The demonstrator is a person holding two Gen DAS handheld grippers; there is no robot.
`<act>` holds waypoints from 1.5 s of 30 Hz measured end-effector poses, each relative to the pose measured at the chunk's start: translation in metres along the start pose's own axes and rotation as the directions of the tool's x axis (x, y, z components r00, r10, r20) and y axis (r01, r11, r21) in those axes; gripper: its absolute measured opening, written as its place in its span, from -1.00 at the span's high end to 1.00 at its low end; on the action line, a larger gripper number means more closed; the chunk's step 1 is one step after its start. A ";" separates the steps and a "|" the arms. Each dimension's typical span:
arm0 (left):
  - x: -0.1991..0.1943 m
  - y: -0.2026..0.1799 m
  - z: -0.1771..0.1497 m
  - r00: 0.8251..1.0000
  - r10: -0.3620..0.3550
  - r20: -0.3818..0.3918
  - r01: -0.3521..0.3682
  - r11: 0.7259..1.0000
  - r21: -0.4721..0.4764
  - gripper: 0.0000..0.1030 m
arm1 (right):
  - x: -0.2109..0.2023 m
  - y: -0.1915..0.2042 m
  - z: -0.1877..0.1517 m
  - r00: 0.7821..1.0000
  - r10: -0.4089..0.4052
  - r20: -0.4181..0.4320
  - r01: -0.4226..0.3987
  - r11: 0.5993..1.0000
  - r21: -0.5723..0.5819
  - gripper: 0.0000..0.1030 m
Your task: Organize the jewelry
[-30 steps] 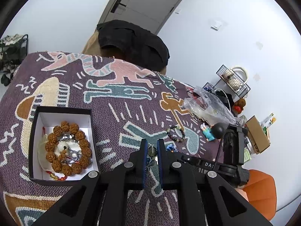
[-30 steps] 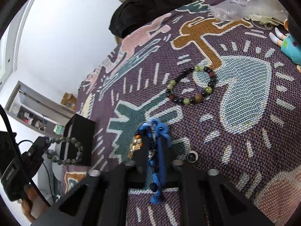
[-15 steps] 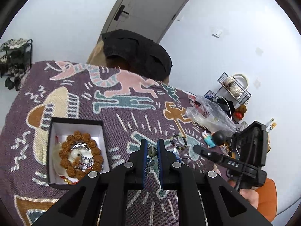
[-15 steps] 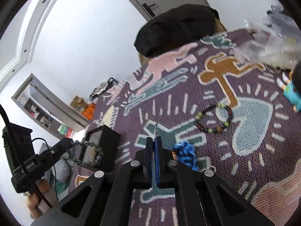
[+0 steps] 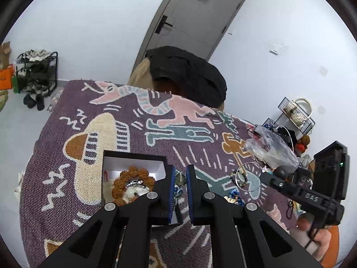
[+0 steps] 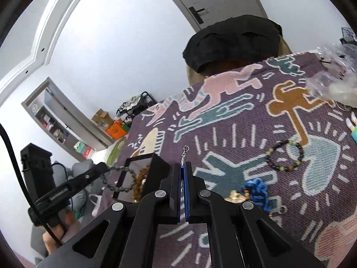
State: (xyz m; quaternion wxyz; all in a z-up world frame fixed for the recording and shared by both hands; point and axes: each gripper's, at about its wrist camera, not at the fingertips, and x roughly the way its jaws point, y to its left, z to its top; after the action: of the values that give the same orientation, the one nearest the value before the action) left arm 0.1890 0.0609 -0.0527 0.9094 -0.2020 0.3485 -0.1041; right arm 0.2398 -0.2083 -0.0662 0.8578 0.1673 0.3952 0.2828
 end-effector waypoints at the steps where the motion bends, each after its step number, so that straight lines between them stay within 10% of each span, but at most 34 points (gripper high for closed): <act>1: 0.003 0.002 -0.001 1.000 0.001 -0.017 -0.001 1.000 -0.007 0.79 | 0.001 0.004 0.000 1.000 0.002 -0.002 -0.002 1.000 -0.005 0.93; 4: 0.017 0.014 -0.003 0.996 0.005 -0.084 -0.010 0.999 -0.053 0.66 | 0.006 0.015 0.000 1.000 0.009 -0.008 -0.009 1.000 -0.023 0.93; 9: 0.005 0.025 -0.009 0.999 0.037 -0.027 -0.039 0.997 -0.069 -0.26 | 0.015 0.035 0.001 0.999 0.025 -0.022 -0.026 0.998 -0.055 0.93; 28: -0.043 0.078 -0.020 0.991 0.130 0.043 -0.122 0.979 -0.161 -0.29 | 0.099 0.106 -0.015 0.982 0.071 -0.176 -0.095 0.986 -0.134 0.92; 33: -0.052 0.077 -0.022 0.986 0.155 0.067 -0.143 0.977 -0.156 -0.29 | 0.093 0.104 -0.024 0.985 0.047 -0.165 -0.071 0.987 -0.143 -0.18; 45: -0.039 0.018 -0.031 0.990 0.120 0.075 -0.117 0.992 -0.046 -0.41 | 0.030 0.066 -0.028 0.992 -0.102 -0.071 0.089 0.982 -0.167 -0.43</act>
State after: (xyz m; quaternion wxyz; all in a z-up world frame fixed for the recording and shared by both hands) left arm 0.1399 0.0810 -0.0583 0.9223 -0.2038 0.3265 -0.0348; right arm 0.2102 -0.1360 -0.0677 0.8650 0.0659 0.4116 0.2793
